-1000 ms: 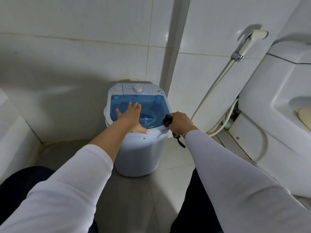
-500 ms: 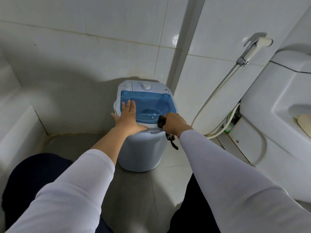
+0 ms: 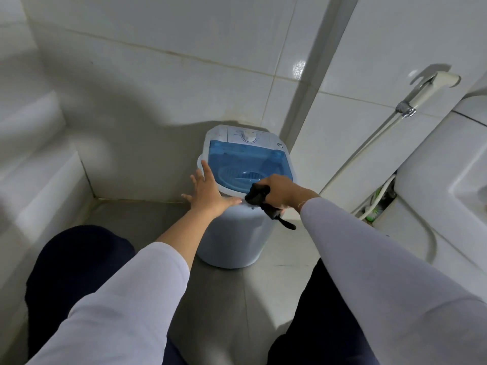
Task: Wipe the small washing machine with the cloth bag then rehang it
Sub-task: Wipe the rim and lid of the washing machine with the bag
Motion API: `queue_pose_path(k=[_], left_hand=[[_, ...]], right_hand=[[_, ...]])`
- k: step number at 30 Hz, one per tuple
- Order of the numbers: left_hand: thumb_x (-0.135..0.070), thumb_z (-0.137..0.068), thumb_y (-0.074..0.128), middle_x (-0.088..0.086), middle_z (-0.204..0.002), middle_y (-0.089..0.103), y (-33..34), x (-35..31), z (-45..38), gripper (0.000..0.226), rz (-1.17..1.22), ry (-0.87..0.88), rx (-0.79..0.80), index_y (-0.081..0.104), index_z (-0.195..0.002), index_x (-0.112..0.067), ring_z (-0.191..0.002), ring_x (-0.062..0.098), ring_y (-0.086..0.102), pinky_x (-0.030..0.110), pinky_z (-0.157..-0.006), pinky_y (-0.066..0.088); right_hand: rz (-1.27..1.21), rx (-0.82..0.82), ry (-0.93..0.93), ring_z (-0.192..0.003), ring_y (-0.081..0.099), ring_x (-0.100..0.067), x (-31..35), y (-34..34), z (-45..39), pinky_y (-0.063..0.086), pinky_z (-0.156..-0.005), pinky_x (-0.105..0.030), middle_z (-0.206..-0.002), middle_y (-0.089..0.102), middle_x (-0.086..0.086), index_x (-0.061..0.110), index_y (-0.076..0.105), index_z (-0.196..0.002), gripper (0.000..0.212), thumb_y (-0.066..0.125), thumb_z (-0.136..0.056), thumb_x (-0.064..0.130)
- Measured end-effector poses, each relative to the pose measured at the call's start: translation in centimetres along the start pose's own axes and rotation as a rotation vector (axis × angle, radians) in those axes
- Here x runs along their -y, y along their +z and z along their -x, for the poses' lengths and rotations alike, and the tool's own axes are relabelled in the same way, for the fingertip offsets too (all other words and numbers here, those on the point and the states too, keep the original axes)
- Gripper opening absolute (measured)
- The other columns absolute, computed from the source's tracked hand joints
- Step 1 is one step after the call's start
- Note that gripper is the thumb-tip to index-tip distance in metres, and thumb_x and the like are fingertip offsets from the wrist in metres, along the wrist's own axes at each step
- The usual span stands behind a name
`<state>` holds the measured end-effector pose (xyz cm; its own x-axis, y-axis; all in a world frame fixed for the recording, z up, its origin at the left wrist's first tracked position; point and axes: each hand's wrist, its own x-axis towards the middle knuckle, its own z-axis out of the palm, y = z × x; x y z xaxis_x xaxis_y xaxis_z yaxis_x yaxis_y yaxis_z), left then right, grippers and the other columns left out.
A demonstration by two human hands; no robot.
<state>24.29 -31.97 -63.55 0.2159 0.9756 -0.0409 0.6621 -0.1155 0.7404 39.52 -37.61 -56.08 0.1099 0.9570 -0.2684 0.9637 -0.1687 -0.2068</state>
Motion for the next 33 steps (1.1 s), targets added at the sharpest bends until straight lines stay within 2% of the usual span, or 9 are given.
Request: queue_pose_path(k=[5,8,11,16,20,22,25,31,33], left_hand=[[-0.046,-0.065,0.082,0.004,-0.161,-0.006,1.1,0.6,1.2,0.135,0.248,-0.094,0.003,-0.022,-0.148,-0.019,-0.149,0.027,-0.009,0.066,-0.113,0.004],[-0.048,-0.063,0.082,0.002,-0.161,-0.007,2.5,0.5,1.7,0.138,0.319,-0.129,-0.042,-0.023,-0.147,-0.019,-0.149,0.024,-0.008,0.063,-0.115,0.008],[-0.049,-0.063,0.081,-0.001,-0.161,-0.006,3.7,0.1,2.0,0.138,0.351,-0.146,-0.121,-0.024,-0.147,-0.019,-0.149,0.021,-0.007,0.061,-0.116,0.006],[-0.052,-0.06,0.082,-0.001,-0.162,-0.004,5.3,0.0,2.1,0.14,0.411,-0.179,-0.223,-0.024,-0.147,-0.024,-0.149,0.02,0.002,0.058,-0.118,0.005],[-0.055,-0.056,0.082,-0.005,-0.162,-0.003,6.0,0.5,1.9,0.141,0.458,-0.207,-0.236,-0.022,-0.147,-0.028,-0.149,0.022,0.008,0.057,-0.117,0.015],[-0.058,-0.053,0.082,-0.004,-0.162,0.002,6.1,0.6,1.7,0.143,0.45,-0.218,-0.235,-0.021,-0.147,-0.029,-0.148,0.022,0.012,0.057,-0.116,0.018],[-0.059,-0.052,0.081,-0.003,-0.162,0.006,6.1,0.6,1.6,0.142,0.426,-0.225,-0.227,-0.019,-0.148,-0.029,-0.148,0.022,0.012,0.056,-0.117,0.018],[-0.058,-0.055,0.081,-0.004,-0.162,0.003,5.9,0.6,1.6,0.135,0.356,-0.197,-0.237,-0.009,-0.151,-0.025,-0.149,0.017,0.006,0.055,-0.117,0.015],[-0.058,-0.055,0.081,-0.004,-0.162,0.002,5.9,0.6,1.7,0.135,0.351,-0.197,-0.237,-0.008,-0.151,-0.025,-0.149,0.017,0.005,0.055,-0.117,0.015]], right_hand=[[0.199,-0.061,-0.174,-0.104,0.056,-0.027,-1.8,-5.5,-0.2,0.041,-0.084,-0.028,-0.107,0.061,-0.005,0.019,0.062,-0.117,0.043,0.049,-0.083,-0.004],[0.37,-0.06,-0.336,-0.103,0.055,-0.027,-2.7,-7.0,-1.1,0.043,-0.082,-0.032,-0.106,0.056,-0.003,0.026,0.06,-0.119,0.049,0.054,-0.081,-0.004],[0.496,-0.044,-0.501,-0.1,0.056,-0.026,-3.6,-7.0,-2.4,0.047,-0.079,-0.034,-0.109,0.056,-0.002,0.028,0.06,-0.12,0.051,0.056,-0.08,-0.003],[0.58,-0.094,-0.908,-0.092,0.06,-0.03,-3.9,-6.3,-5.2,0.047,-0.069,-0.031,-0.104,0.063,-0.007,0.024,0.068,-0.113,0.051,0.066,-0.071,-0.005],[0.66,-0.108,-1.142,-0.088,0.062,-0.029,-3.3,-5.3,-7.0,0.049,-0.053,-0.029,-0.102,0.067,-0.004,0.025,0.071,-0.106,0.05,0.071,-0.065,-0.003],[0.676,-0.102,-1.208,-0.087,0.063,-0.027,-3.3,-4.7,-7.6,0.038,-0.05,-0.021,-0.102,0.067,-0.002,0.027,0.071,-0.104,0.05,0.076,-0.063,-0.002],[0.66,-0.105,-1.278,-0.088,0.063,-0.026,-3.7,-4.2,-8.1,0.031,-0.051,-0.018,-0.101,0.067,-0.002,0.028,0.071,-0.103,0.05,0.079,-0.062,0.001],[0.638,-0.128,-1.298,-0.082,0.06,-0.026,-3.5,-3.4,-8.7,0.032,-0.045,-0.02,-0.092,0.064,-0.004,0.024,0.072,-0.1,0.049,0.08,-0.057,0.001],[0.613,-0.141,-1.298,-0.084,0.052,-0.022,-3.4,-3.0,-8.8,0.036,-0.043,-0.021,-0.091,0.063,-0.005,0.023,0.072,-0.098,0.047,0.079,-0.057,0.0]])
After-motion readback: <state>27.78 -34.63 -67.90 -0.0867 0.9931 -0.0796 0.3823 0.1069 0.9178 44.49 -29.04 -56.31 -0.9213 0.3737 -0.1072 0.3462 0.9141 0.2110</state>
